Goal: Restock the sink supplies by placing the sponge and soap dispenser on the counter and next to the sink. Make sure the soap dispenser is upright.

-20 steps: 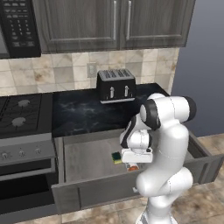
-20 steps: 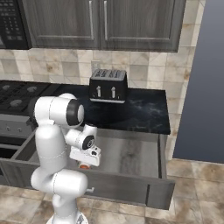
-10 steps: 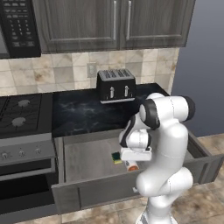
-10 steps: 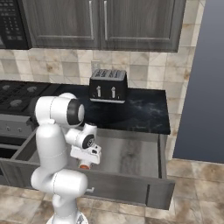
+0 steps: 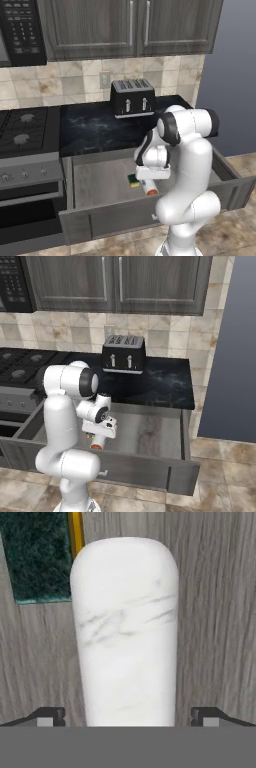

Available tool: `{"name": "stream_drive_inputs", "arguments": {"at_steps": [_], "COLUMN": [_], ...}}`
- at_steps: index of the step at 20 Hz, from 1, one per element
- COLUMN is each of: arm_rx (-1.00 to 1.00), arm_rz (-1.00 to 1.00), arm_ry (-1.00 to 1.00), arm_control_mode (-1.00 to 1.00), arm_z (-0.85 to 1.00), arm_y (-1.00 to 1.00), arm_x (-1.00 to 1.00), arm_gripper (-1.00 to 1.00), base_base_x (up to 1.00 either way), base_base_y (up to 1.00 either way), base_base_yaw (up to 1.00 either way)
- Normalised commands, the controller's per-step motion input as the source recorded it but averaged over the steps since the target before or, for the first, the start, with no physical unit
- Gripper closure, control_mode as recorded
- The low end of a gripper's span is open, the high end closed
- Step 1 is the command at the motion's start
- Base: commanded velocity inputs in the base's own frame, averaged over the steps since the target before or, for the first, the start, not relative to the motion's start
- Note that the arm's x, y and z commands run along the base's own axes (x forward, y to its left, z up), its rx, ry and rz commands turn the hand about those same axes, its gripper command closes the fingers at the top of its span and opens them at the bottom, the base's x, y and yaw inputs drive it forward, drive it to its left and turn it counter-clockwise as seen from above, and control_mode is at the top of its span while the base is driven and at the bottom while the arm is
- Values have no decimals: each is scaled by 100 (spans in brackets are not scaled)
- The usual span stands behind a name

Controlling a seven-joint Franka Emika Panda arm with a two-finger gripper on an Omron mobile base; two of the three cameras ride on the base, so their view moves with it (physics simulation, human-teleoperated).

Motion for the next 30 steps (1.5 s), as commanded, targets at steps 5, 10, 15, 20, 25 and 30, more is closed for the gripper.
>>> {"name": "stream_drive_inputs", "arguments": {"at_steps": [5, 10, 15, 20, 25, 30], "arm_rx": [0, 0, 0, 0, 0, 0], "arm_rz": [3, 2, 3, 3, 7, 7], "arm_ry": [-2, -6, -16, -20, -22, -13], "arm_control_mode": [-100, -100, -100, -100, -100, -100], "arm_z": [-11, -21, -10, -9, -20, -36], "arm_y": [0, 0, 1, 5, 18, 17], "arm_x": [23, -3, -19, -18, -24, -8], "arm_gripper": [-100, -100, -100, -100, -100, -100], "base_base_x": [0, 0, 0, 0, 0, 0], "base_base_y": [0, 0, 0, 0, 0, 0], "base_base_yaw": [0, 0, 0, 0, 0, 0]}}
